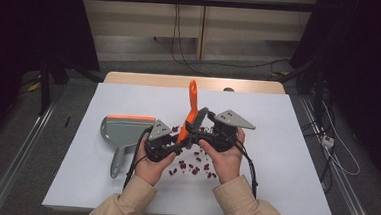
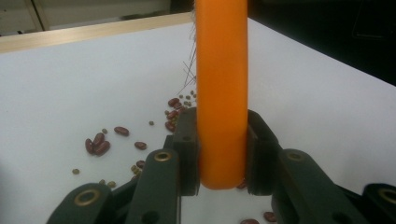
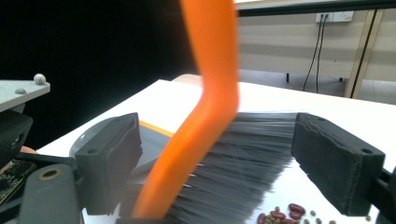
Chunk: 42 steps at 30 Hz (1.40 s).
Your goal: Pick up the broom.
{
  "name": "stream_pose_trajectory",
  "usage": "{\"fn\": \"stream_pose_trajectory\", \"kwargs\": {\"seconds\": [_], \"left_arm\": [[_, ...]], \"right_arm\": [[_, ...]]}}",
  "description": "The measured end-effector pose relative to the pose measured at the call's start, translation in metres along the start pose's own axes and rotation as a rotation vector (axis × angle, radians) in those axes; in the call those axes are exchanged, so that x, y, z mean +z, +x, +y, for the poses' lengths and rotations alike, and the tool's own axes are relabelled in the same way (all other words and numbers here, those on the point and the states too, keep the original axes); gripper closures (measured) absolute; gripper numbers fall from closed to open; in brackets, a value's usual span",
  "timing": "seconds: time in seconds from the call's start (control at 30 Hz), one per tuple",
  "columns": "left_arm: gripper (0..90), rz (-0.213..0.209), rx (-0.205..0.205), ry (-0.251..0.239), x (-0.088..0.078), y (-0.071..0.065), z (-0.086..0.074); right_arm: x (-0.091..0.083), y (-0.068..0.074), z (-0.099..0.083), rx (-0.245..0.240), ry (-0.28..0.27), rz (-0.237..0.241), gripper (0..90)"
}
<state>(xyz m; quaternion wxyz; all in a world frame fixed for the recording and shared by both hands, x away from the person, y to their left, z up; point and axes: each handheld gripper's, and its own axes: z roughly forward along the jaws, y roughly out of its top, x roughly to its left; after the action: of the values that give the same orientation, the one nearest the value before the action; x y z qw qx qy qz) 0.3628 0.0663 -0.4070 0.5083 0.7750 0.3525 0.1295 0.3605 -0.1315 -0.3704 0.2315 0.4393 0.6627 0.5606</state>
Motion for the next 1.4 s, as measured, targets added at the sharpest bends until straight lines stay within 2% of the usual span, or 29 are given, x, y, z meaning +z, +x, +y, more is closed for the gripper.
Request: {"fn": "stream_pose_trajectory", "kwargs": {"seconds": [0.03, 0.13, 0.17, 0.27, 0.33, 0.37, 0.4, 0.47, 0.53, 0.6, 0.63, 0.67, 0.7, 0.73, 0.77, 0.8, 0.83, 0.87, 0.9, 0.97, 1.0, 1.07, 1.1, 1.17, 1.2, 1.23, 1.27, 1.33, 1.4], "left_arm": [[70.8, 0.008, 0.008, 0.0, 0.0, -0.001, 0.0], [70.8, 0.02, 0.022, -0.011, 0.0, -0.005, 0.0], [70.8, 0.021, 0.035, -0.019, -0.001, -0.006, 0.001], [70.6, 0.023, 0.053, -0.039, -0.003, -0.012, 0.002], [70.0, 0.029, 0.069, -0.059, -0.005, -0.016, 0.003], [69.6, 0.046, 0.107, -0.079, -0.007, -0.019, 0.005], [69.4, 0.046, 0.107, -0.079, -0.007, -0.019, 0.005], [68.5, 0.056, 0.132, -0.088, -0.008, -0.021, 0.006], [65.5, 0.066, 0.146, -0.089, -0.007, -0.025, 0.006], [63.9, 0.069, 0.146, -0.086, -0.006, -0.025, 0.006], [58.3, 0.081, 0.142, -0.083, -0.004, -0.024, 0.005], [55.3, 0.081, 0.142, -0.083, -0.004, -0.024, 0.005], [55.3, 0.08, 0.142, -0.079, -0.002, -0.022, 0.004], [51.5, 0.078, 0.146, -0.067, 0.0, -0.02, 0.004], [45.2, 0.096, 0.163, -0.075, 0.002, -0.018, 0.001], [44.4, 0.096, 0.163, -0.075, 0.002, -0.018, 0.001], [44.4, 0.081, 0.145, -0.081, 0.002, -0.017, 0.0], [42.1, 0.076, 0.139, -0.077, 0.001, -0.015, 0.0], [37.8, 0.083, 0.138, -0.077, 0.0, -0.014, 0.001], [30.8, 0.08, 0.118, -0.09, -0.001, -0.012, 0.001], [28.9, 0.077, 0.11, -0.095, -0.002, -0.01, 0.001], [25.9, 0.069, 0.095, -0.104, -0.003, -0.007, 0.002], [22.3, 0.063, 0.083, -0.105, -0.004, -0.006, 0.002], [21.6, 0.059, 0.072, -0.122, -0.007, -0.005, 0.003], [18.9, 0.055, 0.073, -0.126, -0.009, -0.003, 0.004], [17.7, 0.051, 0.069, -0.126, -0.01, -0.002, 0.005], [17.7, 0.048, 0.074, -0.124, -0.012, -0.001, 0.006], [16.3, 0.036, 0.072, -0.127, -0.015, 0.001, 0.009], [13.8, 0.016, 0.065, -0.134, -0.017, 0.004, 0.011]], "right_arm": [[0.002, 0.002, -0.001, 0.0, 0.009, -0.005, 16.3], [0.011, 0.01, -0.004, 0.025, 0.034, -0.064, 17.3], [0.011, 0.01, -0.004, 0.025, 0.034, -0.064, 17.3], [0.021, 0.014, -0.009, 0.072, 0.052, -0.111, 18.3], [0.022, 0.016, -0.009, 0.091, 0.049, -0.125, 24.9], [0.023, 0.017, -0.009, 0.093, 0.046, -0.127, 28.2], [0.023, 0.016, -0.008, 0.116, 0.043, -0.121, 31.4], [0.021, 0.015, -0.006, 0.163, 0.044, -0.104, 38.7], [0.021, 0.015, -0.005, 0.195, 0.052, -0.08, 46.8], [0.02, 0.015, -0.005, 0.21, 0.057, -0.076, 49.4], [0.018, 0.015, -0.004, 0.224, 0.061, -0.059, 55.7], [0.018, 0.015, -0.004, 0.224, 0.061, -0.059, 55.7], [0.017, 0.013, -0.003, 0.247, 0.059, -0.044, 58.5], [0.016, 0.012, -0.002, 0.265, 0.06, -0.027, 62.4], [0.015, 0.01, 0.0, 0.272, 0.054, 0.012, 70.6], [0.014, 0.009, 0.001, 0.237, 0.058, 0.005, 70.8], [0.014, 0.009, 0.001, 0.237, 0.058, 0.005, 70.8], [0.014, 0.008, 0.002, 0.216, 0.06, 0.0, 70.9], [0.013, 0.005, 0.003, 0.213, 0.057, -0.001, 71.0], [0.01, -0.004, 0.005, 0.224, 0.059, 0.003, 71.0], [0.006, -0.012, 0.008, 0.211, 0.07, -0.001, 70.9], [0.005, -0.015, 0.01, 0.193, 0.078, -0.005, 70.9], [0.0, -0.023, 0.013, 0.177, 0.08, -0.007, 71.0], [-0.003, -0.027, 0.014, 0.164, 0.09, -0.015, 70.9], [-0.01, -0.036, 0.018, 0.13, 0.096, -0.023, 71.0], [-0.013, -0.041, 0.019, 0.12, 0.103, -0.034, 70.9], [-0.013, -0.041, 0.019, 0.12, 0.103, -0.034, 70.9], [-0.021, -0.051, 0.022, 0.117, 0.118, -0.039, 71.0], [-0.031, -0.063, 0.024, 0.096, 0.151, -0.068, 70.9]]}}
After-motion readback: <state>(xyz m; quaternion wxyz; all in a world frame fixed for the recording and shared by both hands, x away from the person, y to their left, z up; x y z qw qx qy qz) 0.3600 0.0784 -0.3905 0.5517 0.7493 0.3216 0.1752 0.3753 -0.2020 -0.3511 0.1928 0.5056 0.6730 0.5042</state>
